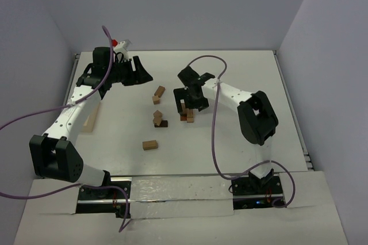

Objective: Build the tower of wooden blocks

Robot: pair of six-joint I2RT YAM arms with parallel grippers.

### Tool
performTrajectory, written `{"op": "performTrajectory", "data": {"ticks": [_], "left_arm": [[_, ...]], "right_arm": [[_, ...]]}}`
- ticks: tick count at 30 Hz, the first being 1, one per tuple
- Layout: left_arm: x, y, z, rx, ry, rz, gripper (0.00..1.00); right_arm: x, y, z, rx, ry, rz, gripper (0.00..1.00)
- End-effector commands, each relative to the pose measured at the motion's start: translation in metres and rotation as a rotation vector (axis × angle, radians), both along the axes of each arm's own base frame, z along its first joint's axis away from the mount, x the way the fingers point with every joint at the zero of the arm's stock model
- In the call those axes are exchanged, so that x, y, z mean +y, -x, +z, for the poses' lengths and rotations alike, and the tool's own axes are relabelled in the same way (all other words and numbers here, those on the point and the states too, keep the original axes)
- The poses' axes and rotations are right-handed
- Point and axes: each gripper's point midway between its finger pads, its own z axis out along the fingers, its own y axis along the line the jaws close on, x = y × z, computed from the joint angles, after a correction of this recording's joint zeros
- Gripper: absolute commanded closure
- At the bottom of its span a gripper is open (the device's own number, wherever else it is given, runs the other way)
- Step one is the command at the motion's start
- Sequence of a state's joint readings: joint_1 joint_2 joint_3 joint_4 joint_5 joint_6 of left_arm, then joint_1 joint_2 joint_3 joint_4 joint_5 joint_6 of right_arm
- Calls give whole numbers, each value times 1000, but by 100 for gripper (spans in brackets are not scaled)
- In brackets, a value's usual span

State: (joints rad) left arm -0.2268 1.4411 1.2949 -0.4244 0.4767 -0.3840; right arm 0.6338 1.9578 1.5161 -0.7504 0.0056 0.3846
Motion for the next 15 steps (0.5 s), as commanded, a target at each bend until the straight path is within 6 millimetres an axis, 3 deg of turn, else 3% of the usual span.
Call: {"op": "performTrajectory", "data": {"ticks": [1,7,10,15], "left_arm": [[4,5,31,-94,4,-10,30],[5,12,33,-121,-10,-37,31],[2,15,33,-136,-12,-71,31],[-3,18,31,-163,-11,-132,32]], "right_arm": [[-3,7,26,-64,-46,133,0],[-11,34,26,-117,-87,347,0],[-17,52,17,-120,-96,515,2],[-14,63,18,-202,-148,703,14]]}}
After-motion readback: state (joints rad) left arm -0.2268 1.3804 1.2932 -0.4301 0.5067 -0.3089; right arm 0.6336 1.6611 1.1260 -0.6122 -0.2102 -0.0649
